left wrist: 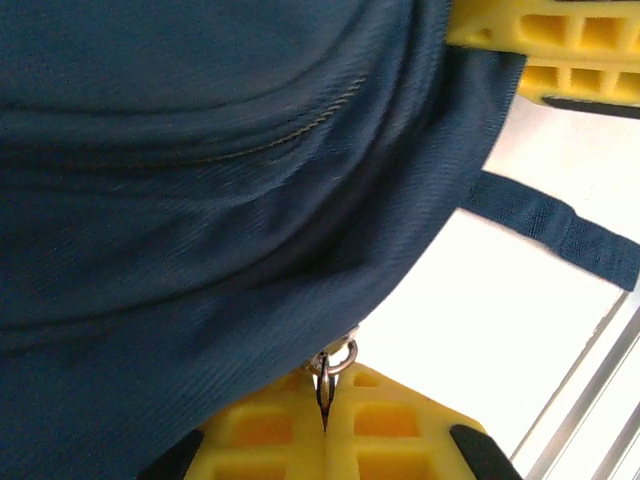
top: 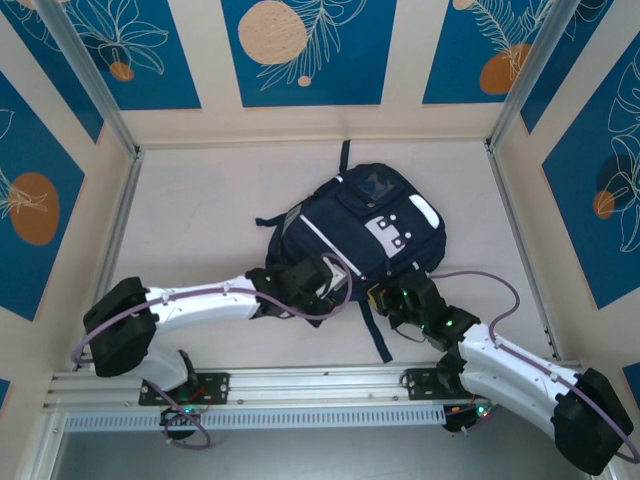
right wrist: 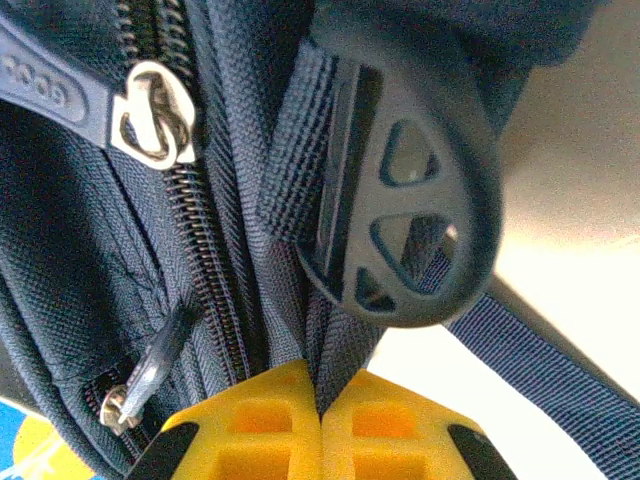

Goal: Pack the student bag
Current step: Zip the student bag at the center of the table.

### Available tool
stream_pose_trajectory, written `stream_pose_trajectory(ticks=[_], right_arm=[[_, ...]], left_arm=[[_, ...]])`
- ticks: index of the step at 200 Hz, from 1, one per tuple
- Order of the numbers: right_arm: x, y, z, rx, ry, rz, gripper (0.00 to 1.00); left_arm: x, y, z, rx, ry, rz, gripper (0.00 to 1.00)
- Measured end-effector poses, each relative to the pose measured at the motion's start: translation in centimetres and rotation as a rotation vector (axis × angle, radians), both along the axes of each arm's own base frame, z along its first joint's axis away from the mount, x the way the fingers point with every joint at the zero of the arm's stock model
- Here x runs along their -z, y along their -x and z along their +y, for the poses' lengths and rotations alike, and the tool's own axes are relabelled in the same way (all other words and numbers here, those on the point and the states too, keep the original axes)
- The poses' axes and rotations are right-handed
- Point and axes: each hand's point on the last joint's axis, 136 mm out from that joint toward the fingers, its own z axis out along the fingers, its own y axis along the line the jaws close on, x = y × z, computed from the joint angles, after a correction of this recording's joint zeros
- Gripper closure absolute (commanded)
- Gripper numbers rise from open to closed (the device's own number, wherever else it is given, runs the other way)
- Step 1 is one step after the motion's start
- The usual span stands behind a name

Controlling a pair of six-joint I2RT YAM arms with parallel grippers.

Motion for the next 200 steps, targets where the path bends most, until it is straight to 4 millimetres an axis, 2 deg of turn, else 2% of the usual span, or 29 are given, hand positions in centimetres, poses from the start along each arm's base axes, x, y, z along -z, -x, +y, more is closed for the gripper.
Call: stream_pose_trajectory(ticks=[49, 96, 121, 153, 160, 169, 178, 190, 200], right_arm=[[0.4, -0.1, -1.0, -0.010, 0.079, -0.004, 1.00], [1.2, -1.2, -3.2, -0.017, 0.181, 0.019, 1.00], [2.1, -2.4, -4.2, -0.058, 0.216, 0.068, 1.00], [2.1, -4.7, -4.7, -0.141, 0.240, 0.112, 1.00], [2.0, -5.1, -5.0, -0.150, 0.244, 0.113, 0.90], [1.8, -5.7, -5.3, -0.153, 0.254, 0.114, 0.70], [1.4, -6.1, -5.8, -0.148, 0.273, 0.106, 0.55], [0.7, -6.3, -6.4, -0.140, 0.299, 0.096, 0.46], [-0.1, -6.1, -6.9, -0.123, 0.318, 0.087, 0.43]], left_arm=[[-0.1, -0.6, 2.4, -0.052, -0.023, 0.021, 1.00], [0.3, -1.3, 4.8, -0.109, -0.040, 0.042, 1.00], [0.1, -1.5, 5.1, -0.116, -0.028, 0.053, 1.00], [0.4, -1.4, 4.4, -0.099, -0.014, 0.076, 1.00], [0.6, -1.6, 4.0, -0.095, -0.016, 0.083, 1.00], [0.7, -1.8, 3.5, -0.090, -0.016, 0.095, 1.00], [0.7, -1.9, 2.9, -0.084, -0.014, 0.106, 1.00], [0.6, -2.0, 2.2, -0.074, -0.006, 0.120, 1.00], [0.4, -2.1, 1.6, -0.067, 0.003, 0.128, 1.00]])
